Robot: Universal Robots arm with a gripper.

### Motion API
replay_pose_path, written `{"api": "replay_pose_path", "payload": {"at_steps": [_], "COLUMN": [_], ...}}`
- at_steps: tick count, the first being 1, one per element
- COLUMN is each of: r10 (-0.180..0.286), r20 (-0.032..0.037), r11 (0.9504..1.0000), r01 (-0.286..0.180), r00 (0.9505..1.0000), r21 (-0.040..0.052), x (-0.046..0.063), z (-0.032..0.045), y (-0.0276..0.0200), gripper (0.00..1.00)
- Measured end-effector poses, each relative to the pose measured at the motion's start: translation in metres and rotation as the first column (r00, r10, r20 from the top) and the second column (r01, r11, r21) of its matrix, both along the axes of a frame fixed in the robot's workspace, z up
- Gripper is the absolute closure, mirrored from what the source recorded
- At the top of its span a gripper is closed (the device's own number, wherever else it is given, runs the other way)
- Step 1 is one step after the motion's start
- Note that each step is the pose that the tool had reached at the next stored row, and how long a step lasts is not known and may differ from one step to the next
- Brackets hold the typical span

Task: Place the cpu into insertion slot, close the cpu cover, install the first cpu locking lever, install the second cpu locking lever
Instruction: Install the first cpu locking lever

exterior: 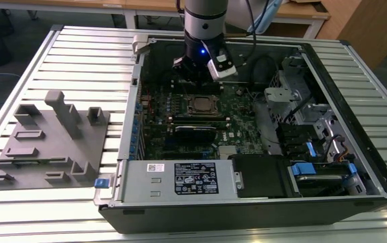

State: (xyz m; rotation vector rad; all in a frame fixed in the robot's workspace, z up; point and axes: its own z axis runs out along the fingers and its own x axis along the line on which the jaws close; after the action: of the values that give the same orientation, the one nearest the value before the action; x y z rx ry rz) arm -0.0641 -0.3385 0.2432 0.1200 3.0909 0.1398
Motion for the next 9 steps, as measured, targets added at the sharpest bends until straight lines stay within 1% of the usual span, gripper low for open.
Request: {"api": "replay_pose_path", "payload": {"at_steps": [2,9], "r10": [0.0,0.0], "r20": [0.0,0.0], "r11": [1.0,1.0], "r01": [0.0,0.0], "r00": [1.0,1.0], "r21": [0.0,0.0], "x": [0.0,-0.0022], "z": [0.0049,0.0049], "y": [0.0,0.0], "gripper": [0.9,0.9]}}
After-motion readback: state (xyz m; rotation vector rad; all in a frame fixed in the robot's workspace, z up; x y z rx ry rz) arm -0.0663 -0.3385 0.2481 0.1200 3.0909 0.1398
